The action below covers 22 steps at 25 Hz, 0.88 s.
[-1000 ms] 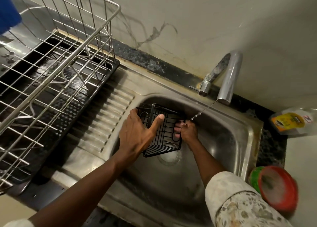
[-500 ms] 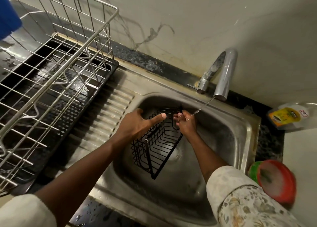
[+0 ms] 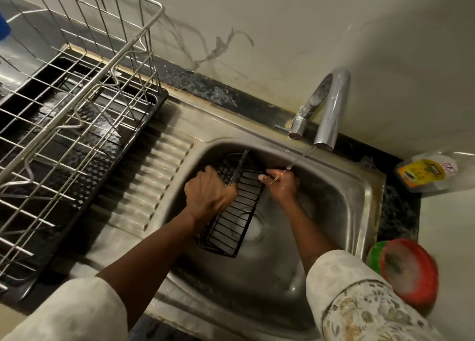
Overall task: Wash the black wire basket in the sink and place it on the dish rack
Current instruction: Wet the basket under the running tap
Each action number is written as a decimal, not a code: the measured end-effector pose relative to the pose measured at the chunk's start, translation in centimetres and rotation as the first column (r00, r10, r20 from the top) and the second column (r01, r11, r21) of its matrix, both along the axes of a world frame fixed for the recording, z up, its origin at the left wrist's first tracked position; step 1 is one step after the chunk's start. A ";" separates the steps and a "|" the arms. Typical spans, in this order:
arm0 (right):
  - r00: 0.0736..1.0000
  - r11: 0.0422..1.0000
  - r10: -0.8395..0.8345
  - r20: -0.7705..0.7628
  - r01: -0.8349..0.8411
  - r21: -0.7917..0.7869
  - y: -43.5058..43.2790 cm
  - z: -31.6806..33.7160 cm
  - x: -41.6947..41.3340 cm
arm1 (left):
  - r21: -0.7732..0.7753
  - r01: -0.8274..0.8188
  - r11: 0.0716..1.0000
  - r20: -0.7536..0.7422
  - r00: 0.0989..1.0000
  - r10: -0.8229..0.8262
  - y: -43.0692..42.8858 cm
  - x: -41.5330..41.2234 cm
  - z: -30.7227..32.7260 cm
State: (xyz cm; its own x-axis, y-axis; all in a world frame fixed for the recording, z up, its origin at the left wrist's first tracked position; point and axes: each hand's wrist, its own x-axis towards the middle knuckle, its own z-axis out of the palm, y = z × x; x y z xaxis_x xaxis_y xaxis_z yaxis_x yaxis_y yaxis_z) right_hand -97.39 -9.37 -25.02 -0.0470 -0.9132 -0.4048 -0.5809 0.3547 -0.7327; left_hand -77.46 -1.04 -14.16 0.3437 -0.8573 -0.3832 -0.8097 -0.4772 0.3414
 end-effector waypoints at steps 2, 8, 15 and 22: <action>1.000 0.995 -0.026 -0.004 0.026 0.091 1.3 -1.3 -1.3 | -0.014 -0.027 1.000 -0.009 1.000 0.026 0.2 0.2 -0.8; 0.970 0.966 -0.211 0.117 0.189 0.176 0.0 -0.3 0.6 | -0.059 -0.047 0.997 -0.055 0.998 0.044 0.1 -1.1 -1.4; 0.980 0.978 -0.198 0.033 0.196 0.069 5.9 -0.2 1.9 | -0.073 -0.106 0.992 -0.154 0.984 0.094 0.8 -3.1 -1.5; 0.995 0.994 -0.002 -0.100 0.012 0.106 4.1 -0.1 0.2 | -0.106 -0.055 0.993 -0.174 0.984 0.036 1.1 -2.3 -2.1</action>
